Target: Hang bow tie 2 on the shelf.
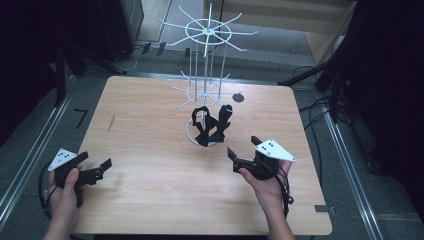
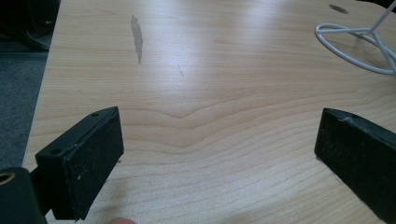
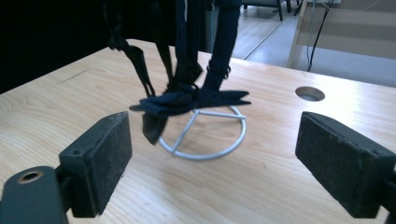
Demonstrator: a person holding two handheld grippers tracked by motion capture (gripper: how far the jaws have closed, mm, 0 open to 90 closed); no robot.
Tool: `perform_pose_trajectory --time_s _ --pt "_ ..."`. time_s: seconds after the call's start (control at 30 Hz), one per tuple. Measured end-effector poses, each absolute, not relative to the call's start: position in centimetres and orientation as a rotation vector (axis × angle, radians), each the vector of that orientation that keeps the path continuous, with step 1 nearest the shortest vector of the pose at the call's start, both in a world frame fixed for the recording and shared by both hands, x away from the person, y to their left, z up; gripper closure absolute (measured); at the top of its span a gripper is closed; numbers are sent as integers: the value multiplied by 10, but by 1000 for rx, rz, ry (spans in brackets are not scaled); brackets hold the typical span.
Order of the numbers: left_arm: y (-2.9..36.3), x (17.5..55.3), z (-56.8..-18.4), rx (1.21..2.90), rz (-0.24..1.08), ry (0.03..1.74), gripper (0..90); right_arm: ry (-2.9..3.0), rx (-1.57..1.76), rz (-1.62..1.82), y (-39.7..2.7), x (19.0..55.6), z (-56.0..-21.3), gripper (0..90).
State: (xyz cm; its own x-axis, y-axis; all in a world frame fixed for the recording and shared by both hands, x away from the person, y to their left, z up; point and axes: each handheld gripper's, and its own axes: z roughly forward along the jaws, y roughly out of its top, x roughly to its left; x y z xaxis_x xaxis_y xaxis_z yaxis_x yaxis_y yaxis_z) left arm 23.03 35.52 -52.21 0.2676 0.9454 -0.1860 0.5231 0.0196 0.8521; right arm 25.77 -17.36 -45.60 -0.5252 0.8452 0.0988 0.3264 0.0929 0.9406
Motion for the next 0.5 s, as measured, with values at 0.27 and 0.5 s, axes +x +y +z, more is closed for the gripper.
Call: perform_pose_trajectory --time_s 0.27,0.5 --pt "355 230 -522 1633 584 1378 17 1899 1190 1409 -197 252 -469 86" --pt "355 231 -522 1630 580 1376 16 1877 1249 1402 -224 245 -476 85"
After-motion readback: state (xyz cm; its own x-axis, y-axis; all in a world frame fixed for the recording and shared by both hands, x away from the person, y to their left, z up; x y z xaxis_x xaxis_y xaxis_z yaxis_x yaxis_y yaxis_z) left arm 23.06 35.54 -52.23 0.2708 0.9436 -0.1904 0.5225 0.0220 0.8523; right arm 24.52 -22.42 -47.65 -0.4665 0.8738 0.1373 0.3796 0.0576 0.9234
